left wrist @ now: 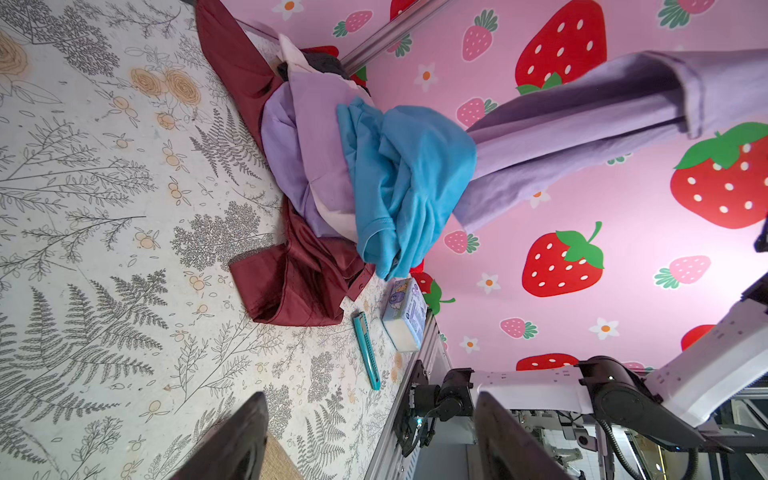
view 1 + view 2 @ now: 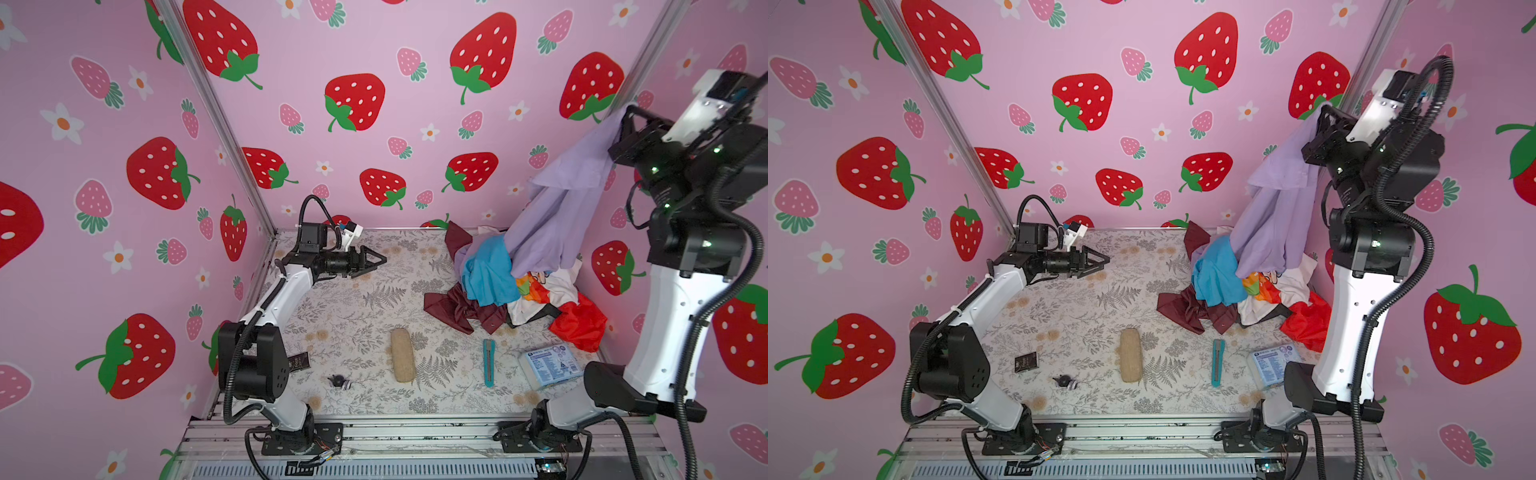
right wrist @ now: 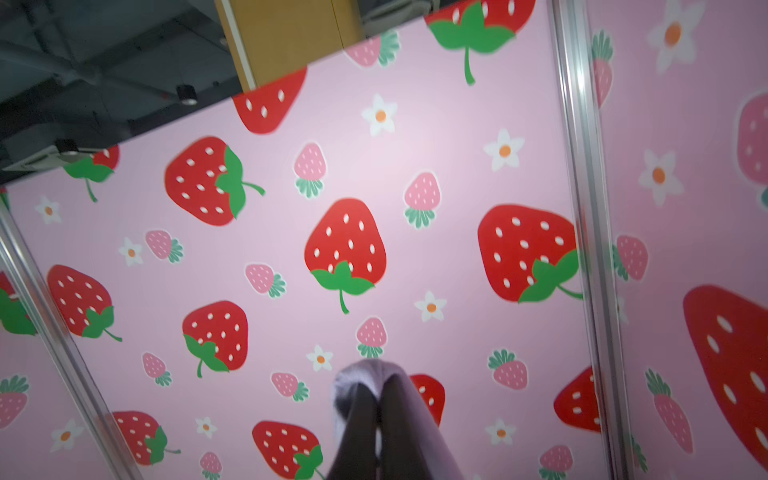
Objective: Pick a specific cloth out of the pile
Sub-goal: 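Lift the lavender cloth high with the right gripper, pulling it free, then swing the held lavender cloth toward the left gripper over open table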
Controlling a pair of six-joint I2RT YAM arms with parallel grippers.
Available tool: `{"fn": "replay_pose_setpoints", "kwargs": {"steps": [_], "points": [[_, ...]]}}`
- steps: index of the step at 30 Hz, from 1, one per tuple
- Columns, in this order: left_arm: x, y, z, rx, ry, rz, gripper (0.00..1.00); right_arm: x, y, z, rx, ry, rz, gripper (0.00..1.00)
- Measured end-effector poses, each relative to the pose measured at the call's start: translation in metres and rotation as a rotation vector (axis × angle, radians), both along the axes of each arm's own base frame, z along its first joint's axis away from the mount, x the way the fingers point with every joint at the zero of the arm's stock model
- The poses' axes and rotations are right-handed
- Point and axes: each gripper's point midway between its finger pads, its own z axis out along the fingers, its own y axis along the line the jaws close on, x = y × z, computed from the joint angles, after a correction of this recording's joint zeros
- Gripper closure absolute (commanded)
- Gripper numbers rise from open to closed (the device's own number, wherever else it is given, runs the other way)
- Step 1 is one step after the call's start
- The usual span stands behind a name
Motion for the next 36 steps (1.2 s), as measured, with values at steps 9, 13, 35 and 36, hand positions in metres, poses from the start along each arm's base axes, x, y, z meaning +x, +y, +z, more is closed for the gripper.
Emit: {"fn": "replay_pose_setpoints", "kwargs": {"steps": [9,13,35,36], "points": [[0.001,-0.003,0.000,0.001,-0.003,-0.001,0.21,-0.012,-0.010,0.003,0.013,-0.018,-0.062,1.00],[0.000,-0.004,0.000,0.001,-0.002,-0.002,0.21,0.040,-0.021,-0.046,0.010,0.162,-0.120,1.00],[0.002,-0.006,-0.002,0.014,-0.003,0.007,0.22,-0.073,-0.001,0.063,-0.022,-0.251,-0.035,1.00],[0.002,-0.006,-0.002,0.015,-0.002,0.009,0.22,-0.077,-0.001,0.067,-0.025,-0.269,-0.034,1.00]]}}
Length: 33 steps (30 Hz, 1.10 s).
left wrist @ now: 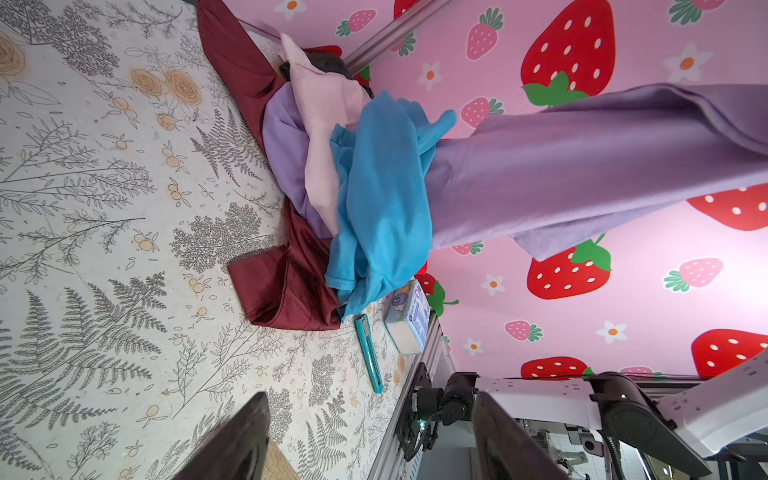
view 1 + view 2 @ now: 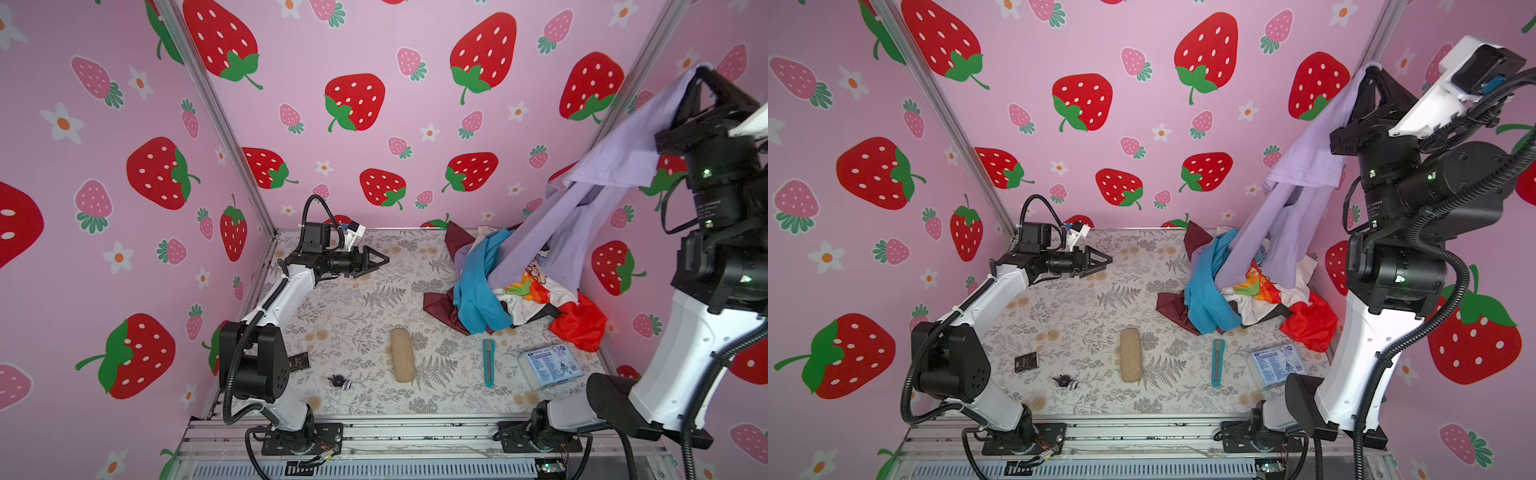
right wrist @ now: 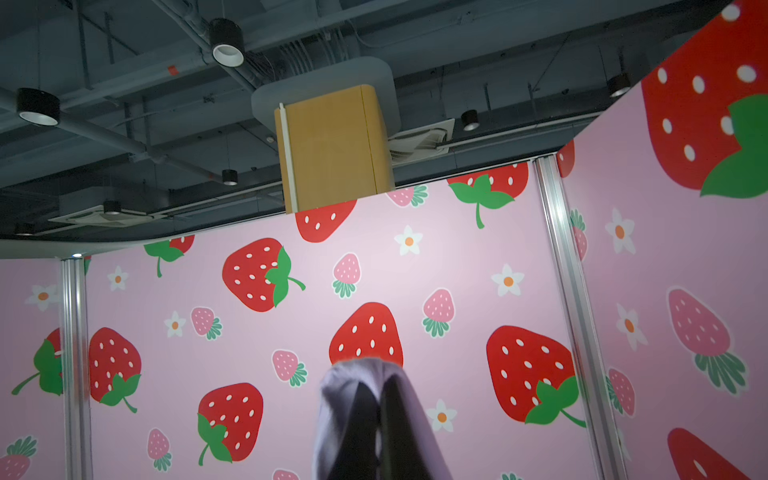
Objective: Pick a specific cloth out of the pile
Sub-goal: 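Swing the held lavender cloth toward the left gripper over open table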
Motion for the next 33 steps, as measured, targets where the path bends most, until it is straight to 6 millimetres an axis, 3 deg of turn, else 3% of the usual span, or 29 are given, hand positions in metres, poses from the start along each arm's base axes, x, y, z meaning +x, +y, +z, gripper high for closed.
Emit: {"fn": "replay_pose_setpoints", "kwargs": {"steps": [7,13,19,26,33], "points": [[0.002,0.000,-0.001,0.011,0.002,0.014,0.23,-0.012,0.009,0.016,-0.018,-0.086,0.053,1.00],[-0.001,0.005,0.006,0.040,-0.030,0.042,0.23,-0.011,0.033,0.027,-0.014,-0.158,0.261,1.00],[-0.009,0.019,0.019,0.075,-0.080,0.097,0.23,0.017,0.063,0.019,0.000,-0.143,0.470,1.00],[-0.014,0.042,0.019,0.117,-0.082,0.182,0.23,0.044,0.110,0.000,0.002,-0.093,0.661,1.00],[-0.019,0.054,0.025,0.144,-0.100,0.227,0.23,0.080,0.160,-0.029,0.008,-0.018,0.788,1.00]]}}
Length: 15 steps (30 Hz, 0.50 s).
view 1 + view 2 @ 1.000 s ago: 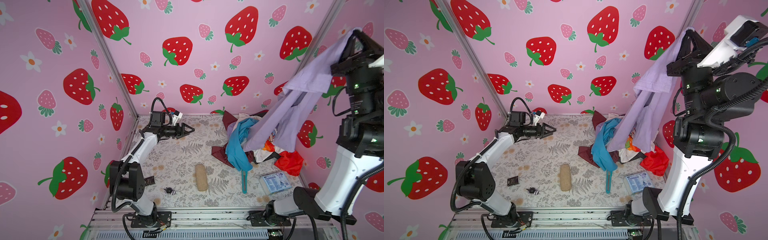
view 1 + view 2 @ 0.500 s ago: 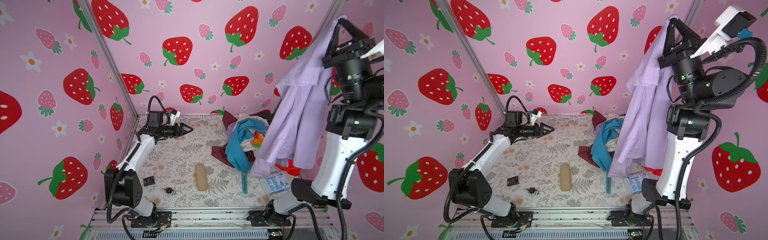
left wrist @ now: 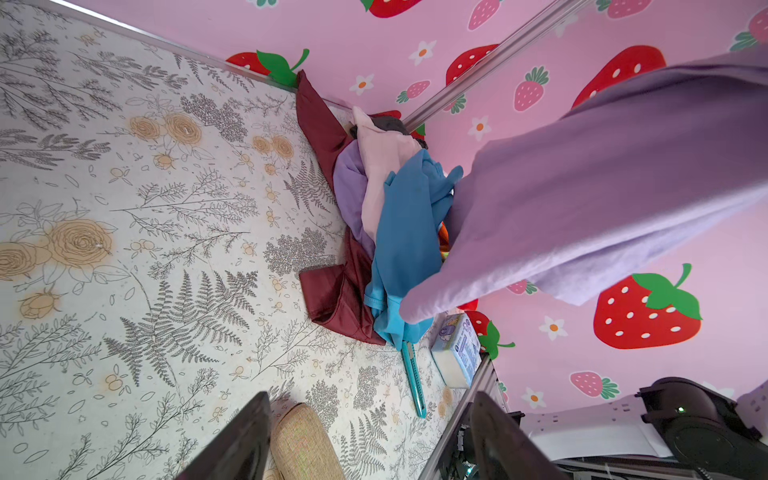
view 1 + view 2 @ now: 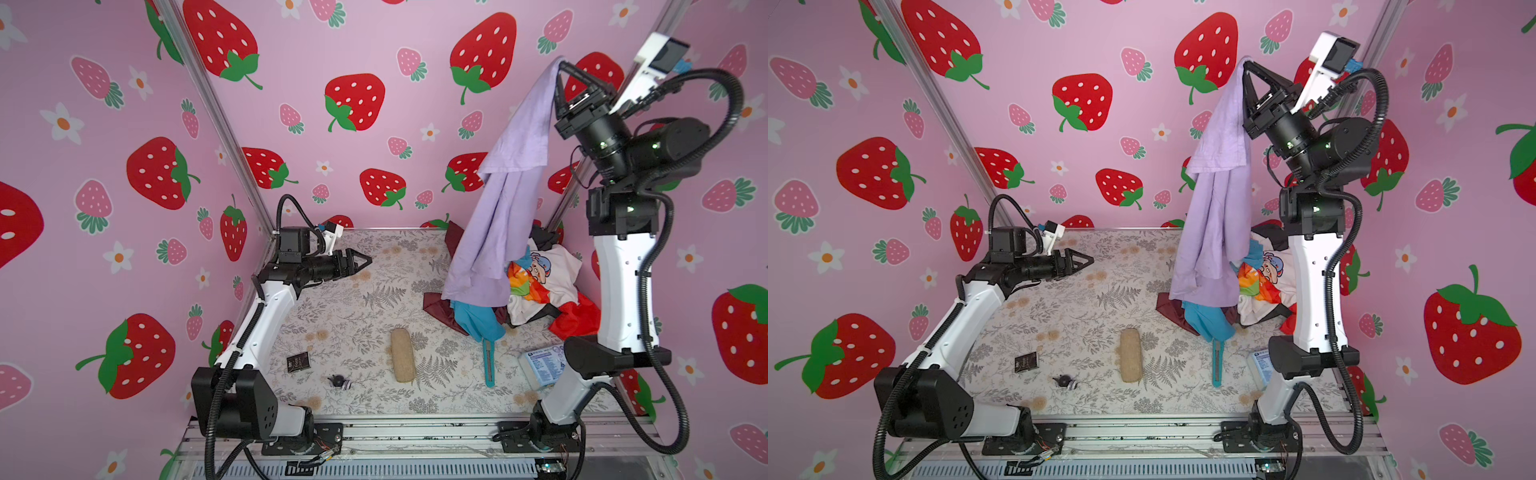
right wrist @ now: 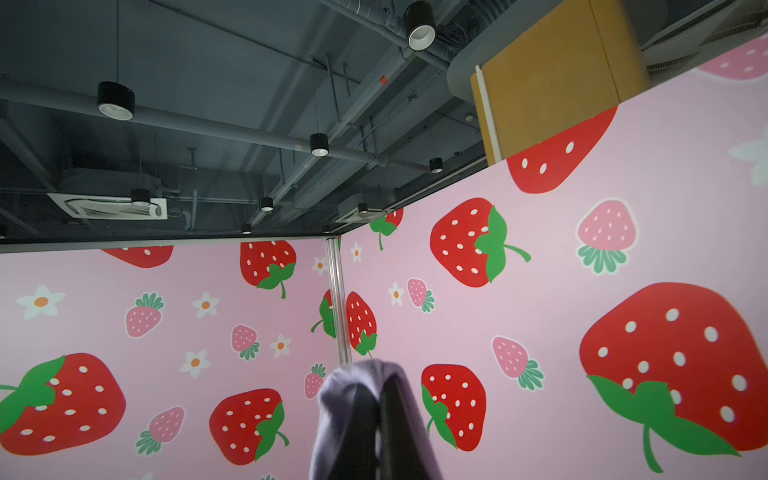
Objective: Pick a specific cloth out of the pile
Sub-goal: 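Swing the held lavender cloth toward the left gripper over open table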
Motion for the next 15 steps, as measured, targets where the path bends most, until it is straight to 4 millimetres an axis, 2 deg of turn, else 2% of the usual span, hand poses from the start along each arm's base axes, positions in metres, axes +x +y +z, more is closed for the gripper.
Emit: {"fn": "replay_pose_setpoints", "kwargs": {"steps": [9,15], "points": [[-0.006,0.014,0.004,0.022,0.000,0.042,0.23,0.053,0.086,-0.057,-0.004,0.118,0.209,1.00],[-0.012,0.021,0.001,0.041,0.006,0.065,0.23,0.060,0.141,-0.087,0.002,0.160,0.351,1.00]]}}
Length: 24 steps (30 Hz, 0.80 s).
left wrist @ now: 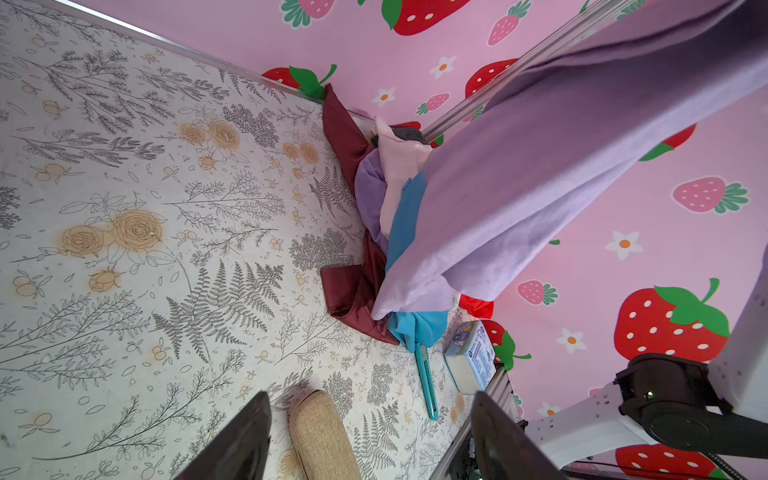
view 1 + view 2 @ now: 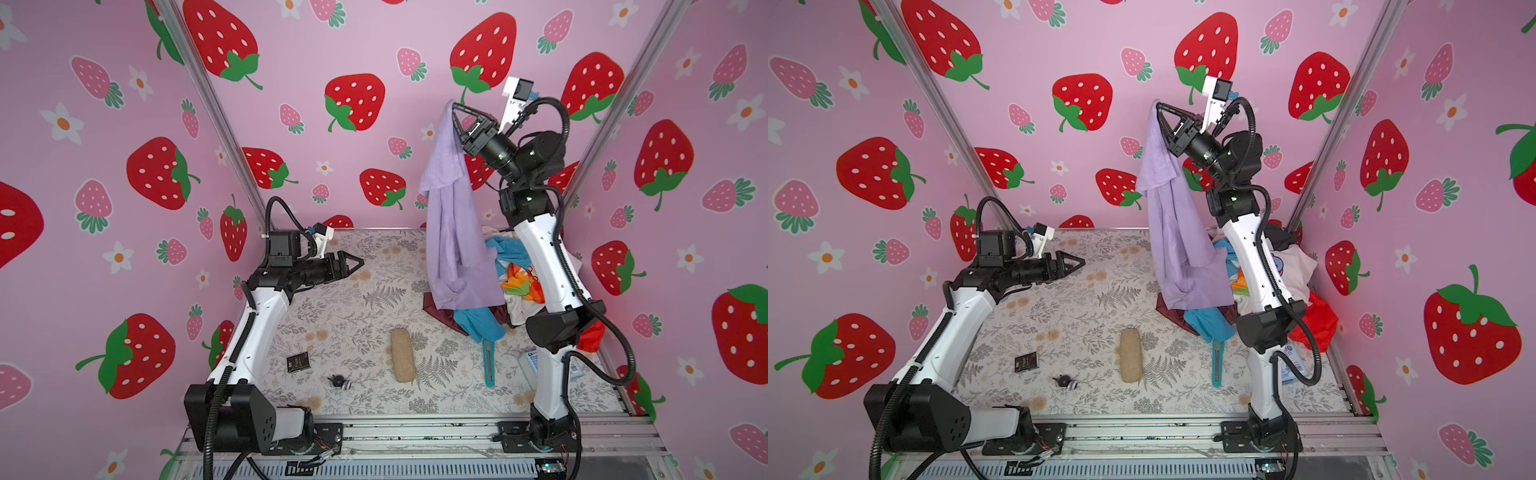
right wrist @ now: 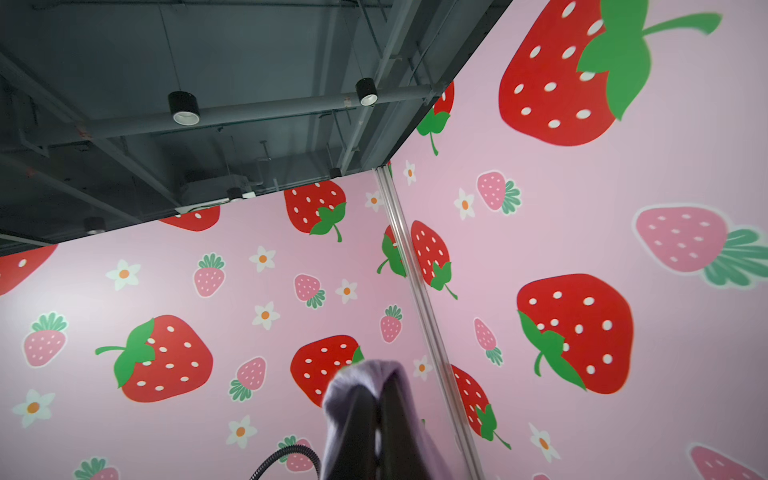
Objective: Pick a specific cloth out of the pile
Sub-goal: 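Swing the held lavender cloth toward the left gripper over open table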
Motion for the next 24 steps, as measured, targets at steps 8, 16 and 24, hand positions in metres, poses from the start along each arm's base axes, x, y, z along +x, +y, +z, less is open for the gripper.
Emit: {"fn": "replay_pose_setpoints", "kwargs": {"steps": [8,16,24], "points": [[-0.011,0.013,0.002,0.024,-0.001,0.035,0.23,-0.010,0.063,-0.031,0.033,0.006,0.163,1.00],[-0.018,0.020,0.000,0.038,0.005,0.055,0.23,-0.079,0.082,-0.001,0.033,-0.244,0.176,1.00],[-0.021,0.023,-0.004,0.039,0.012,0.067,0.23,-0.194,0.040,0.076,0.141,-0.626,0.070,1.00]]}}
